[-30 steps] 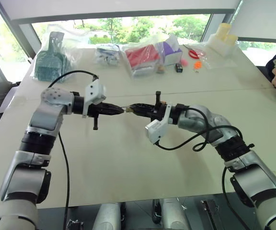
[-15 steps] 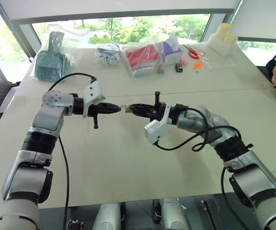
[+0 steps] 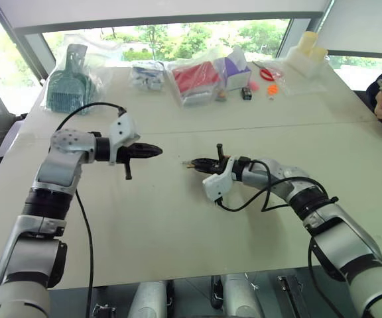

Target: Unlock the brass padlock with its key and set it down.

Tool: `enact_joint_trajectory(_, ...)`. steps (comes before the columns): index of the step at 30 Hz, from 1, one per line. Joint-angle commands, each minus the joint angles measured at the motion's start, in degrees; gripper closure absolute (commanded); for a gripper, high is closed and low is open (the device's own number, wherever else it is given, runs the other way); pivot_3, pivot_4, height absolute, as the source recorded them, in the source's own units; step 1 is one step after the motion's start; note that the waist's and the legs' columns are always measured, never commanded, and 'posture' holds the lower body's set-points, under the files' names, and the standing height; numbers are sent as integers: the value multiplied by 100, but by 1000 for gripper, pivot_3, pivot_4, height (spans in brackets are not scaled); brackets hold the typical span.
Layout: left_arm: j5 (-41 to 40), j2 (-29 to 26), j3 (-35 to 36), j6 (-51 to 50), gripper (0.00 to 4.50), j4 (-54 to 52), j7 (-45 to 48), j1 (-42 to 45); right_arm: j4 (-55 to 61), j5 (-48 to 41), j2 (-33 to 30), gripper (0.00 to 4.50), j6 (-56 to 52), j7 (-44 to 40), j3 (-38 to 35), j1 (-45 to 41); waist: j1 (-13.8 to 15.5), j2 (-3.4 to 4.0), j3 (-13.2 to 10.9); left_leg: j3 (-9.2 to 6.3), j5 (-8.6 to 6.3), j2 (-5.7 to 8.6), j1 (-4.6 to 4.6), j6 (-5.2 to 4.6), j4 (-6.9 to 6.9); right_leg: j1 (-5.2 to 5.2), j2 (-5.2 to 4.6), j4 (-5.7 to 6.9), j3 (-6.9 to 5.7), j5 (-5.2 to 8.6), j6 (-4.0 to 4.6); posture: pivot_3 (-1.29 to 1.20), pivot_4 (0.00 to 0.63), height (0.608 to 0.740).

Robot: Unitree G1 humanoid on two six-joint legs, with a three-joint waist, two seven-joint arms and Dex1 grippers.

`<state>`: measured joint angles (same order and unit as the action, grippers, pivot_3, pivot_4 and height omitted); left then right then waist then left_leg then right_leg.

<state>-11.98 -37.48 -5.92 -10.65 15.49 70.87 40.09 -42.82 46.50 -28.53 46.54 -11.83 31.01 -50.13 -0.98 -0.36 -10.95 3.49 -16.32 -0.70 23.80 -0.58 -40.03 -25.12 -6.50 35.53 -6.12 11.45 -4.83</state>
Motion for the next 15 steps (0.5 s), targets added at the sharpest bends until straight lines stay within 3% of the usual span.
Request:
enact_joint_trajectory(1, -167, -13, 177, -155, 4500, -482, -151, -187, 25, -409, 1, 3153, 122, -284, -74, -31, 11, 0, 0, 0, 0, -1, 0, 0, 0, 1, 0, 0, 0, 0, 0, 0, 150, 740)
enact_joint_trajectory(7, -335, -133, 286, -467, 4500, -968, -268, -562, 837, -1612, -298, 63, -204, -1722, -308, 453, 32, 0, 0, -13, -1, -6, -7, -1, 1, 6, 0, -1, 5, 0, 0, 0, 150, 740)
enact_joint_trajectory(13, -482, -277, 489, -737, 4500, -1405, -483, -979, 2501, -3677, -624, 63, -2381, -3799, -923, 1131, 36, 0, 0, -20, -21, -11, -39, -34, 4, 40, -2, -10, 3, 0, 0, 0, 150, 740)
enact_joint_trajectory(15, -534, -366, 598, -905, 4500, -1676, -599, -1257, 3218, -4421, -742, 63, -3866, -4390, -1198, 1330, 36, 1, 0, -21, -22, -12, -40, -36, 3, 40, -2, -7, 3, 0, 0, 0, 150, 740)
